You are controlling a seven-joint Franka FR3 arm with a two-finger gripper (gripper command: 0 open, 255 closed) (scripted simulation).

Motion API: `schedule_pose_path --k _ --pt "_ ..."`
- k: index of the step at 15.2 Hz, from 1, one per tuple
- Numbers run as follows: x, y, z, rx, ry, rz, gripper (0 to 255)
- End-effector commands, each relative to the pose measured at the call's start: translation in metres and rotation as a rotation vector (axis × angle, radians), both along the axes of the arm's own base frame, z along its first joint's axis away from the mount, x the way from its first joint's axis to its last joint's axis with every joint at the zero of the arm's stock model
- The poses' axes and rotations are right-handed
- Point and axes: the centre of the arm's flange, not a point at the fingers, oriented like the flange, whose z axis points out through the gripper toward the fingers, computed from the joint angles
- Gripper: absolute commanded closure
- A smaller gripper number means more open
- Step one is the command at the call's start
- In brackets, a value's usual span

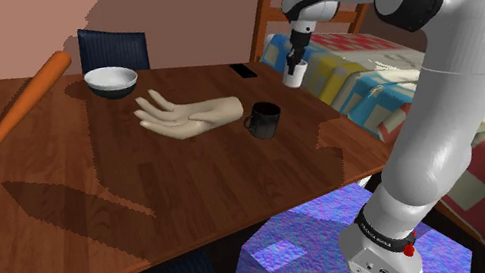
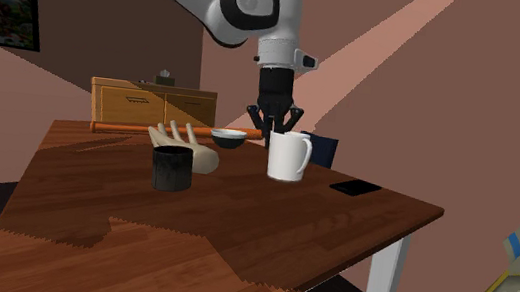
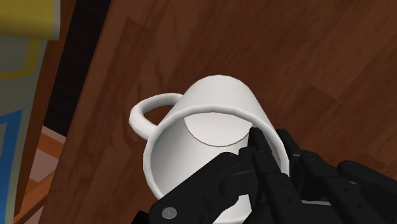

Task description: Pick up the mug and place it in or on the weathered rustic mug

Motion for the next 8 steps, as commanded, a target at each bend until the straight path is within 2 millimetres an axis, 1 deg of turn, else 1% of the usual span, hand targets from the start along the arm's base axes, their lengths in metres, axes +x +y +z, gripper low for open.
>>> schedule_pose_path --k 1,8 --pt "0.001 0.0 0.011 0.0 0.0 0.0 255" --pt "0.001 0.0 0.048 0.0 0.0 0.0 255"
